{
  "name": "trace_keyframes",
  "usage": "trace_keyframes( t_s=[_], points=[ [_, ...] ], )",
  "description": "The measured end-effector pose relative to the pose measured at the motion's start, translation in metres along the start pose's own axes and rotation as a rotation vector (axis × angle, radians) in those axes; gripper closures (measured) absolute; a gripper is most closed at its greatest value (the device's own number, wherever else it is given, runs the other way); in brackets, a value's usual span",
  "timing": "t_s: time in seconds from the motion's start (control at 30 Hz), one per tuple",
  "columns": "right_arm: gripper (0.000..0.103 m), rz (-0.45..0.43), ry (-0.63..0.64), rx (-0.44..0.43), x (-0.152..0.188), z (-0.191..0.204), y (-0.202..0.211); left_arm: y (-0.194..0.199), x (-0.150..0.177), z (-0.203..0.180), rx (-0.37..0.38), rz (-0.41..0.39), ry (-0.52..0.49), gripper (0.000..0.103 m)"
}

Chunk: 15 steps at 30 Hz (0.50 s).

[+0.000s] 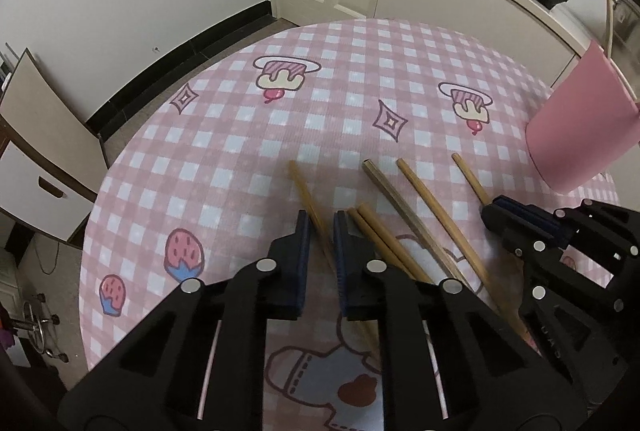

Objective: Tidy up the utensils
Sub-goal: 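Close the left and right tools each on one chopstick from the pile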

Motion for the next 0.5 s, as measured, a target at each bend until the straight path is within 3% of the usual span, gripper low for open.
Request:
trace_keyframes(
  t_s=[0.23, 0.5],
  points=[
    [0.098, -0.037, -0.001, -0.019, 0.003, 0.006, 0.024, 0.027, 0.008, 0.006, 0.083, -0.025, 0.044, 0.098],
    [0.098, -0.158, 0.008, -0.055, -0.004, 0.021, 0.091, 0.110, 0.010, -0.004, 0.156, -0.158, 0.023, 0.098]
  ],
)
Point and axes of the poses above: each gripper's, at about its wrist camera, not at the fingertips, and y roughly against the way its jaws point, z to its left, x to its underside, the point moved 9 cm from there along -y, roughly the way its jaws point, and after that the axes turned 4 degrees about z, right-handed, at the moved point
